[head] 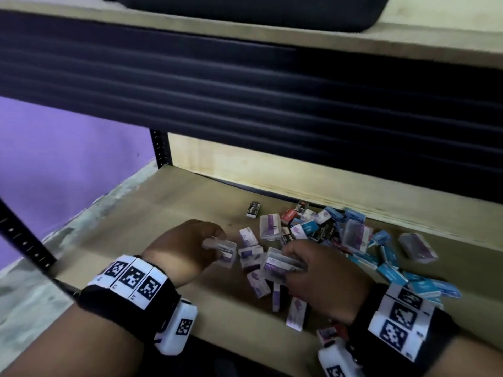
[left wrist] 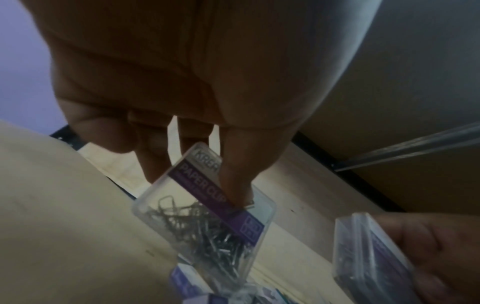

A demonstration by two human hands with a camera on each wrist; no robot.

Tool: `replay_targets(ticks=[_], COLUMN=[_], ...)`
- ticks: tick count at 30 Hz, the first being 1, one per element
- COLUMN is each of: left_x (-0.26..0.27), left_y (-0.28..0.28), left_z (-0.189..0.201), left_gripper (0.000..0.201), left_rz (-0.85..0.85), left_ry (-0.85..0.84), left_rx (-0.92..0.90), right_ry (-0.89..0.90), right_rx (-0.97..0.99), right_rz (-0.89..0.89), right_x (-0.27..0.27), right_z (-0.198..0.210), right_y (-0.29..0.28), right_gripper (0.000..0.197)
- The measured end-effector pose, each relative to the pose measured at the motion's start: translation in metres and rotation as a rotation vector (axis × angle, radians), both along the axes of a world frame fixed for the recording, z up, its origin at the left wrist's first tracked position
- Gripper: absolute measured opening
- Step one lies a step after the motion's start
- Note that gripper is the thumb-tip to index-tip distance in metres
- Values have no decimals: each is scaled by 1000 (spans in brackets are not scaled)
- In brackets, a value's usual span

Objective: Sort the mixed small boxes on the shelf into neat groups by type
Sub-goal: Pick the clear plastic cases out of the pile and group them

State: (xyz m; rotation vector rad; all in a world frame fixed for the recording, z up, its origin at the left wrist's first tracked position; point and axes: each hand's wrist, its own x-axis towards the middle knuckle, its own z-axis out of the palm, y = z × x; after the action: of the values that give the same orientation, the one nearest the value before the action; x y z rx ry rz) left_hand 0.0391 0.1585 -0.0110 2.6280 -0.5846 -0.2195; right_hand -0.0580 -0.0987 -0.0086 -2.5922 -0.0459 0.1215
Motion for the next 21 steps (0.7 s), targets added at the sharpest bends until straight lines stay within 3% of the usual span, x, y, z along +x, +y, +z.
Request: replay_targets(ticks=[12, 21], left_x=[7, 2], left_y=[54, 77], left_z=[-14, -25], left_gripper=[13, 34], left_rz=[63, 128], left_ry=[102, 132], left_rx=[66, -15], right_ry=[19, 131], right_rx=[-139, -145], right_rz=[127, 187], right_x=[46, 54], right_z=[-20, -32], right_y=[74, 103], right_gripper=[38, 40])
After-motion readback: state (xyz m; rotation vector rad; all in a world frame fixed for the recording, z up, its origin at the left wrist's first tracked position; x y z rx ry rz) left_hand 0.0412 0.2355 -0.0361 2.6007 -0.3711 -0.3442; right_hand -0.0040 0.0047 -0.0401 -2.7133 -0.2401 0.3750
